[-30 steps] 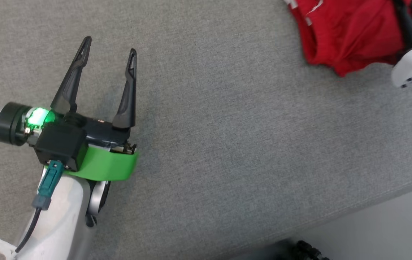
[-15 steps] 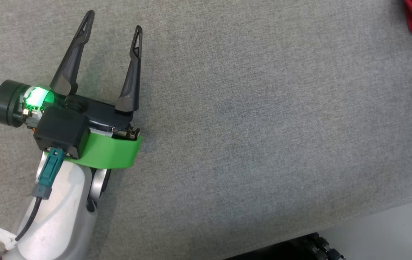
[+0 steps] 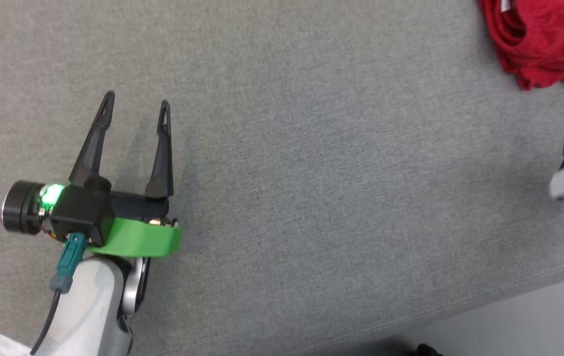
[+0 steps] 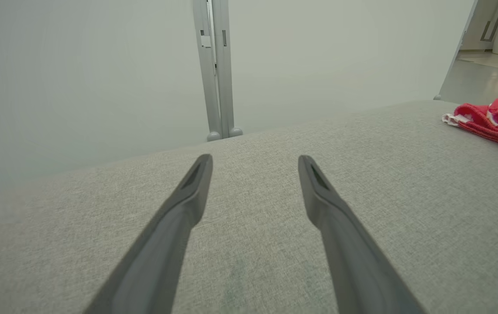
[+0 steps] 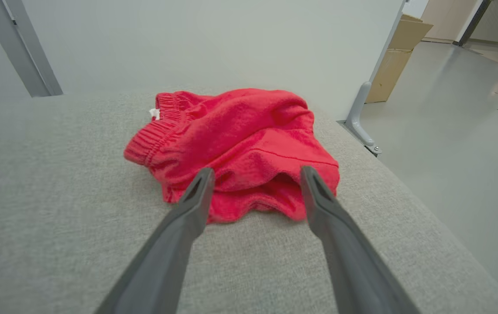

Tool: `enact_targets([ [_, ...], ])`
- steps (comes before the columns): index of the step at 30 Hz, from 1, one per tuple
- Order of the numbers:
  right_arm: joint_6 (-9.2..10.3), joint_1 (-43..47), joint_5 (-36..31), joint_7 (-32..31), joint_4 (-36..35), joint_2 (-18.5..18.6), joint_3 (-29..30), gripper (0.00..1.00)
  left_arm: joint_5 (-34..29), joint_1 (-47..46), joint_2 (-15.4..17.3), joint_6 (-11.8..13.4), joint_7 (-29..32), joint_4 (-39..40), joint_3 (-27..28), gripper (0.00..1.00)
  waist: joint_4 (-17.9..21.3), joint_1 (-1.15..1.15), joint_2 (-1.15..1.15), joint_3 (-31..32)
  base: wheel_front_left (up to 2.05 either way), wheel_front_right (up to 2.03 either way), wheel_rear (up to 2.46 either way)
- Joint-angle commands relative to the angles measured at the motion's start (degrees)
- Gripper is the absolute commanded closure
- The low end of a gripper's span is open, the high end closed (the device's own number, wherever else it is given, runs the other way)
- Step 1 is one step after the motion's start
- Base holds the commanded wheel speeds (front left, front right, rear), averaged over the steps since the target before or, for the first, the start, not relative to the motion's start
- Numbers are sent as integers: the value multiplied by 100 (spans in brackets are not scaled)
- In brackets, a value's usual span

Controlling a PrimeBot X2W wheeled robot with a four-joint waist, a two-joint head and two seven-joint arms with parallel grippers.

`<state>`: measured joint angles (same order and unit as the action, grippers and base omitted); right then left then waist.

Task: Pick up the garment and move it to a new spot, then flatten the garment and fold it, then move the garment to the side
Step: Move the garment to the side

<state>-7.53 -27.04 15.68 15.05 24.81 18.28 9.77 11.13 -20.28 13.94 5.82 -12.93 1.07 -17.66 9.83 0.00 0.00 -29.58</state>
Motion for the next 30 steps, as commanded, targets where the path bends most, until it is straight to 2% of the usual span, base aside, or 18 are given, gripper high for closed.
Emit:
enact_targets([
  [1,8,320,-46,15,-243,-128,70,0,62,153,7,46,-10,-30,26,0,-11,0,0,633,0,0,0],
  [8,8,1743,-212,-11,-1606,-945,62,0,234,605,-33,219,6,-98,126,0,-335,0,0,1189,0,0,0],
  [11,8,2210,-290,-134,-2094,-1160,-33,0,312,782,-31,285,-10,-144,197,0,-513,0,0,1393,0,0,0],
  [21,7,2924,-454,-602,-3002,-1420,-402,0,534,1305,-95,395,-89,-398,290,0,-1157,0,0,1968,0,0,0],
  [30,8,3169,-554,-887,-3123,-1457,-600,0,578,1650,-89,364,-150,-634,255,0,-1409,0,0,2380,0,0,0],
])
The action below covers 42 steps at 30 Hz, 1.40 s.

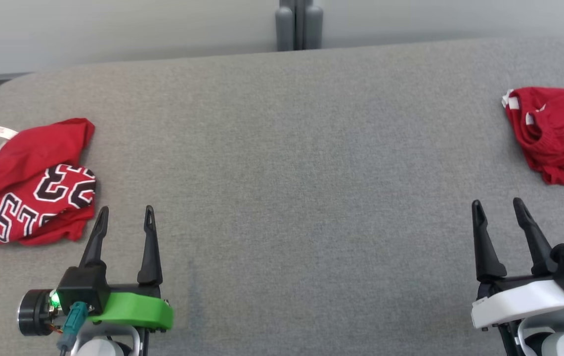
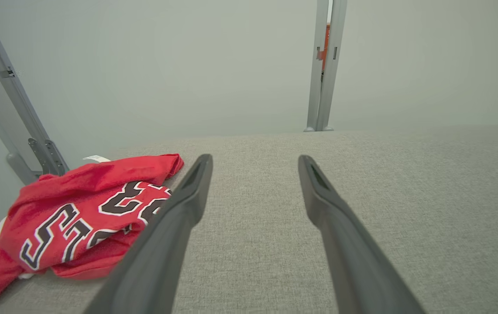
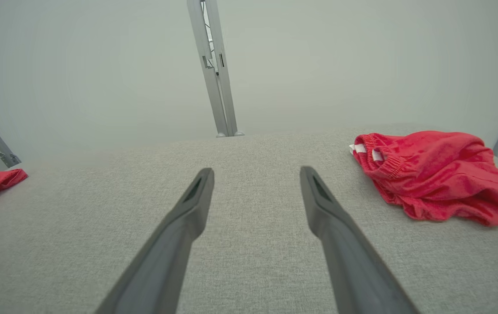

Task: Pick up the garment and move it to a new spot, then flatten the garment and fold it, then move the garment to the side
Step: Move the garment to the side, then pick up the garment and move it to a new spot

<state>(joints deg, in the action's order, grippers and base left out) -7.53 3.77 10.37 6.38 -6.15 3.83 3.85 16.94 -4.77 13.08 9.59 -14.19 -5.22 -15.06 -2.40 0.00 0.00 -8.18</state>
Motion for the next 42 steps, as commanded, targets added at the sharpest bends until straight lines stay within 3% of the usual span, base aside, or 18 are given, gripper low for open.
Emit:
enact_targets([
  [1,8,123,-25,-40,-35,-17,-34,0,5,131,0,-26,-31,-25,-21,0,-181,0,0,279,0,0,0],
  [30,8,506,-128,-307,-428,-63,-16,0,51,208,-53,-108,-99,-392,-19,0,-90,0,0,564,0,0,0],
  [35,8,514,-118,-323,-481,-68,-33,0,37,106,-71,-134,-104,-402,6,0,-334,0,0,512,0,0,0],
  [42,8,425,-146,-404,-660,-25,-115,0,17,14,-165,-178,-100,-289,220,0,-1059,0,0,428,0,0,0],
])
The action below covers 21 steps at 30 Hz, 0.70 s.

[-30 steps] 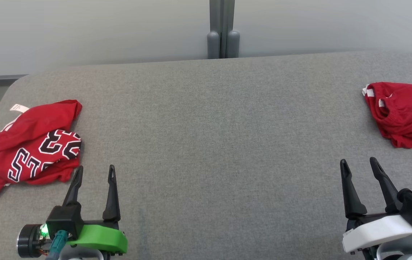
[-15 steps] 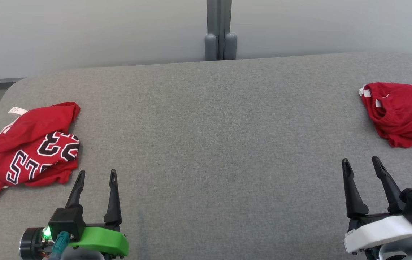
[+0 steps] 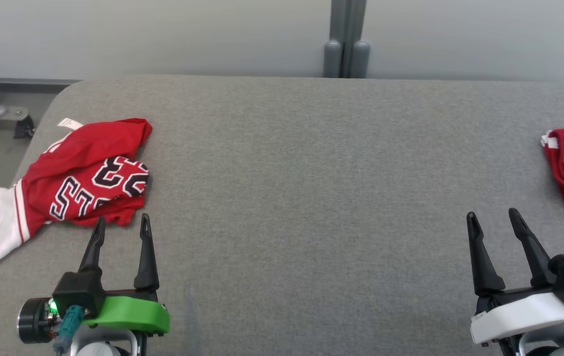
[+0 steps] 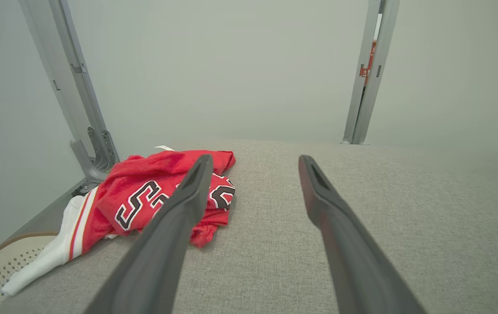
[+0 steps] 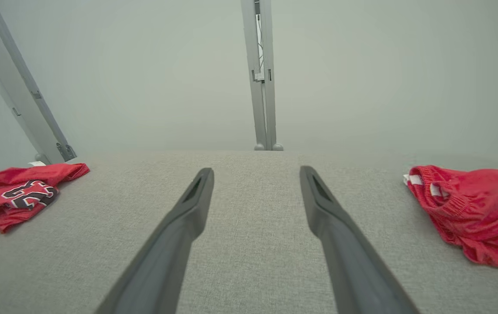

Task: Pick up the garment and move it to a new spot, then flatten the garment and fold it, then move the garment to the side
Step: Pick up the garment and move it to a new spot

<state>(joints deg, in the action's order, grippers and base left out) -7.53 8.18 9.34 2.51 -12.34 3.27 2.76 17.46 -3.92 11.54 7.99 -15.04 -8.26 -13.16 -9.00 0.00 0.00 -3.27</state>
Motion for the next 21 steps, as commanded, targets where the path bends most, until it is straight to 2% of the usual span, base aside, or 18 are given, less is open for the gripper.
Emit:
enact_targets([
  [1,8,-31,-51,-27,-64,40,-18,0,-53,-86,-21,-26,-16,17,59,0,-507,0,0,-74,0,0,0],
  [12,8,-233,0,-191,-248,187,-264,0,-203,-108,-231,-176,-16,-9,459,0,-1570,0,0,-215,0,0,0],
  [16,8,-283,-31,-284,-340,224,-275,0,-266,-168,-325,-241,-15,-31,572,0,-1784,0,0,-351,0,0,0],
  [21,8,-453,-51,-420,-463,371,-290,0,-342,-414,-488,-359,-15,-71,732,0,-1849,0,0,-754,0,0,0],
])
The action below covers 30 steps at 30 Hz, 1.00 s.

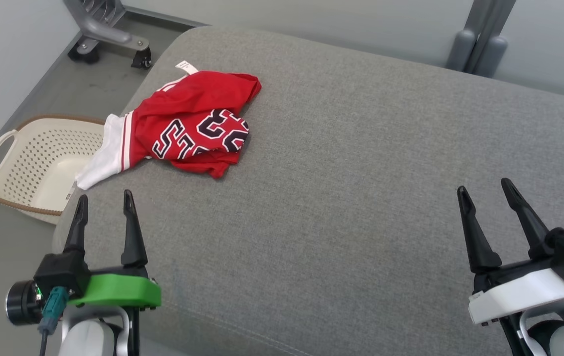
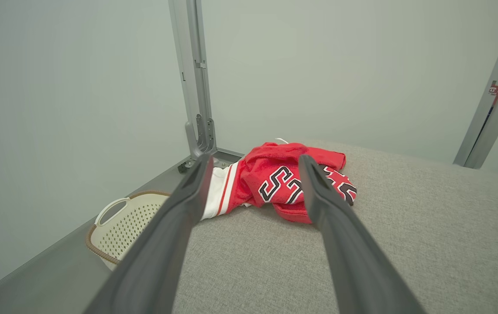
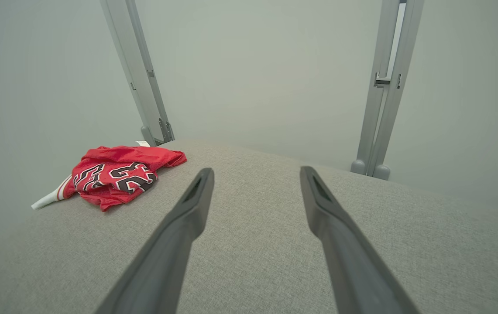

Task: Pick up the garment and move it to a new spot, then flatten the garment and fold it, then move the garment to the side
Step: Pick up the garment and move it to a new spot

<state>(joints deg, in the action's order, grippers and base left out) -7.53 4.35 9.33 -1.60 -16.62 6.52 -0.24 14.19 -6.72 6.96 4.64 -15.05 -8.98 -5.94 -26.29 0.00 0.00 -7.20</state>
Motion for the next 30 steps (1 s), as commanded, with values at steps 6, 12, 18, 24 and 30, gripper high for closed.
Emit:
enact_targets([
  [6,8,-424,-124,-311,-339,284,-42,0,-28,-869,-209,-289,-8,-313,177,0,89,0,0,-1209,0,0,0],
  [12,8,-769,-186,-495,-571,451,-38,0,43,-1941,-324,-609,-8,-1302,289,0,361,0,0,-1970,0,0,0],
  [18,7,-1010,-131,-485,-550,456,-21,0,144,-2920,-321,-896,-8,-2939,385,0,590,0,0,-2378,0,0,0],
  [24,7,-1102,-93,-371,-393,395,-21,0,221,-3533,-234,-1055,-8,-4266,518,0,736,0,0,-2429,0,0,0],
  [30,7,-1109,-100,-212,-221,293,31,0,166,-3647,-59,-1113,-6,-4459,667,100,807,0,0,-2234,0,0,0],
])
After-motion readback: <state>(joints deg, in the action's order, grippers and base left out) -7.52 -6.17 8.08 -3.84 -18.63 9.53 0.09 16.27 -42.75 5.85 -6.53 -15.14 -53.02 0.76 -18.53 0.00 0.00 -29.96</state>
